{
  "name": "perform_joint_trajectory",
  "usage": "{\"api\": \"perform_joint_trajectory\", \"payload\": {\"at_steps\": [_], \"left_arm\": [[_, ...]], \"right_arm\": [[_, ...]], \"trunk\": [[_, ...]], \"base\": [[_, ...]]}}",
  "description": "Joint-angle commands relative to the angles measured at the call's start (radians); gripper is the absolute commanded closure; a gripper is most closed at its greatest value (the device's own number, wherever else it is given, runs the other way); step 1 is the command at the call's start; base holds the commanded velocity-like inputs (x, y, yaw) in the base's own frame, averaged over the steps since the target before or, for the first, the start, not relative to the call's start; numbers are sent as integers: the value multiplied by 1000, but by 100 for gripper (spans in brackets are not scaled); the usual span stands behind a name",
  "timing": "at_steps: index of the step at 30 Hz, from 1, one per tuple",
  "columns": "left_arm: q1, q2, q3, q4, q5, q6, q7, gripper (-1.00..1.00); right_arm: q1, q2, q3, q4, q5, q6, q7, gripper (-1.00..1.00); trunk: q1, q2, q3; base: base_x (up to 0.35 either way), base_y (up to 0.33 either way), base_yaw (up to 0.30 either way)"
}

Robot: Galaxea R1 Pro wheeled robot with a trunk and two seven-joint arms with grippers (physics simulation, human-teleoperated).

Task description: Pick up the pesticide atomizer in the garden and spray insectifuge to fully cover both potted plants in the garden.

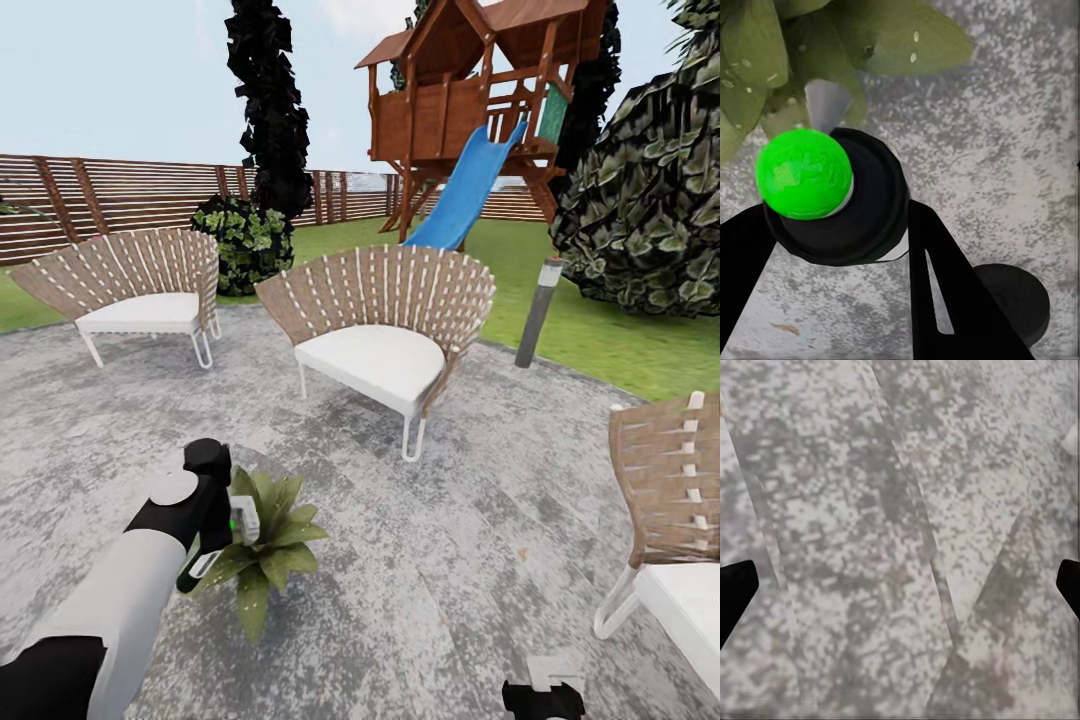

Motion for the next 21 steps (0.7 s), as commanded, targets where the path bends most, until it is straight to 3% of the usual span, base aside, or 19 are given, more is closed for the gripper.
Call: {"api": "perform_joint_trajectory", "payload": {"at_steps": [1,8,11,14,17,19,21], "left_arm": [[0,5,1,-1,-6,10,-7,100],[2,24,6,-1,-6,12,-7,100],[-3,13,4,-2,-3,34,-7,100],[-10,-22,-1,-2,-3,99,-7,100],[-10,-36,-5,-2,-6,132,-7,100],[-9,-32,-6,-2,-7,137,-7,100],[-7,-12,-6,-2,-7,140,-7,100]], "right_arm": [[-1,0,-9,2,10,-4,-2,-100],[-1,0,-8,2,10,-4,-2,-100],[-1,0,-8,2,10,-4,-2,-100],[-1,0,-8,2,10,-4,-2,-100],[-1,-1,-8,2,10,-4,-2,-100],[-1,-1,-8,2,11,-4,-1,-100],[-1,-3,-8,3,13,-4,-1,-100]], "trunk": [[0,0,-1],[0,0,-1],[0,0,-1],[0,0,-1],[0,0,-1],[0,0,-1],[0,0,-1]], "base": [[-35,-18,0],[-8,-4,16],[0,0,195],[0,0,203],[0,0,63],[0,0,17],[0,0,4]]}}
